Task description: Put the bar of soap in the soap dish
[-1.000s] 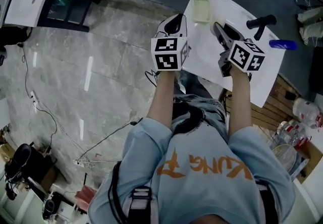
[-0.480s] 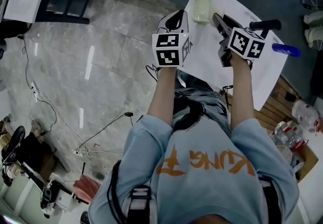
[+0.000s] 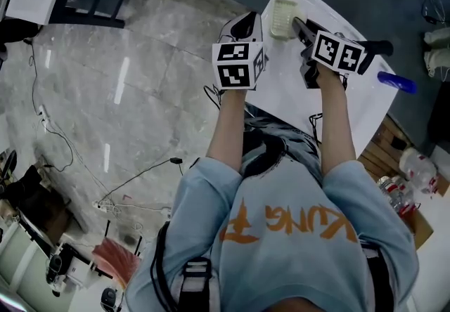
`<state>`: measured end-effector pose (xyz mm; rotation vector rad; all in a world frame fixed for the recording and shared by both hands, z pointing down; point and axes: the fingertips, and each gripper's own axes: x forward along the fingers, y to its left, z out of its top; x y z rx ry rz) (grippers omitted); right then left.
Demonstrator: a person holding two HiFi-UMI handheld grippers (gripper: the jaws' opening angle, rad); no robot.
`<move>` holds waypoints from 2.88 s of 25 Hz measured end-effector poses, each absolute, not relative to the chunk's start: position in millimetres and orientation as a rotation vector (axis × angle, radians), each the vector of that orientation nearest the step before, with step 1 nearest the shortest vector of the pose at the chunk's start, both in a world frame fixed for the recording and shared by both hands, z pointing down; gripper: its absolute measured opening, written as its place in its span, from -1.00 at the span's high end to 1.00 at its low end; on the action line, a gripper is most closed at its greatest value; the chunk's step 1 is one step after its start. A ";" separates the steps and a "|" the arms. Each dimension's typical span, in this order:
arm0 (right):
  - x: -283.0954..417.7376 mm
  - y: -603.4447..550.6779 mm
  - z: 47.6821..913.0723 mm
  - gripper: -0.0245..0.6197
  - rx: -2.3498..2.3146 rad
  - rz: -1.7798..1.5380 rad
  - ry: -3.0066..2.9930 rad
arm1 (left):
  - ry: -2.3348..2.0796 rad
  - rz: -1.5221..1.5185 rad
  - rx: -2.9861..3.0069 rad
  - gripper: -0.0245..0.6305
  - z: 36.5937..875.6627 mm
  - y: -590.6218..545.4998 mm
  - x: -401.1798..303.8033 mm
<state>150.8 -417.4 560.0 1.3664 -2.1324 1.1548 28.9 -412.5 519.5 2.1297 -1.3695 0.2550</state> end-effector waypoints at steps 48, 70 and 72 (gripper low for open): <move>114.8 -415.8 549.8 0.60 1.321 1.068 -2.204 | -1.390 0.203 2.114 0.85 520.4 -413.4 8.3; 126.4 -366.4 388.7 0.84 1.791 0.522 -2.581 | -1.389 0.102 2.499 0.85 392.9 -373.2 -16.7; 129.6 -366.4 363.0 0.84 1.840 0.422 -2.574 | -1.388 0.087 2.550 0.85 369.8 -376.2 -17.1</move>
